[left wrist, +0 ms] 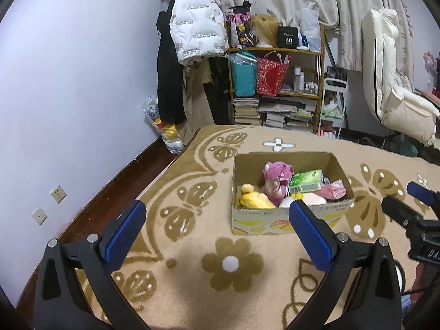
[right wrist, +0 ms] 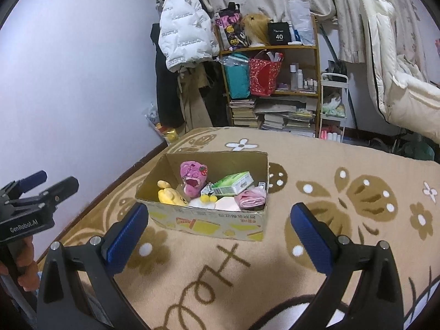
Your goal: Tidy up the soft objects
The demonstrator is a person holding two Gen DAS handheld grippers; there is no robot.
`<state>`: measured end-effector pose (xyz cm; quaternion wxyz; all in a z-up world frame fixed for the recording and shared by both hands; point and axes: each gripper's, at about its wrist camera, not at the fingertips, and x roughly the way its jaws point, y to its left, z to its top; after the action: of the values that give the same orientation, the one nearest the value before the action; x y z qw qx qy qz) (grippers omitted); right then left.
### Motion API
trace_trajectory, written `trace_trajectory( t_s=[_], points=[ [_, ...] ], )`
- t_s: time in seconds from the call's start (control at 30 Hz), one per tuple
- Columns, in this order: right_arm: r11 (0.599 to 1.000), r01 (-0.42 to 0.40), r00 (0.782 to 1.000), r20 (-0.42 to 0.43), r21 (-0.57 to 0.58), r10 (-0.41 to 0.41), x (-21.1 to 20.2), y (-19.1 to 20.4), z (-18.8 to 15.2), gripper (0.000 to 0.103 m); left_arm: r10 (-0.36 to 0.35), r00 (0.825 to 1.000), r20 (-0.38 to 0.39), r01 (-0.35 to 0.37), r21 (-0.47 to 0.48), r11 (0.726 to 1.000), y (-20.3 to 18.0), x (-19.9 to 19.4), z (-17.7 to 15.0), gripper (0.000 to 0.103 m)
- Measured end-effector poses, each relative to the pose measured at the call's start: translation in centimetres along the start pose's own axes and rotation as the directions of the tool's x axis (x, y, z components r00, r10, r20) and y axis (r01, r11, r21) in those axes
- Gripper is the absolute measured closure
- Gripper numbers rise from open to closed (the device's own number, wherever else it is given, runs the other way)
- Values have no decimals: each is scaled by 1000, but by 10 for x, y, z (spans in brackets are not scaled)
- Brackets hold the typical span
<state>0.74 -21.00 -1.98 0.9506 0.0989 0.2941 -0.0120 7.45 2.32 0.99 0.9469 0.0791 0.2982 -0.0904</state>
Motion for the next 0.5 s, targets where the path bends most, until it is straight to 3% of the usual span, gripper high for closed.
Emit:
trace_trajectory(
  t_s=[0.5],
  points=[
    [1000,20,1000,-5,4,-20,15,-10,-14,0,-2,999,-42,3,16,1000,-9,17,-17,0]
  ],
)
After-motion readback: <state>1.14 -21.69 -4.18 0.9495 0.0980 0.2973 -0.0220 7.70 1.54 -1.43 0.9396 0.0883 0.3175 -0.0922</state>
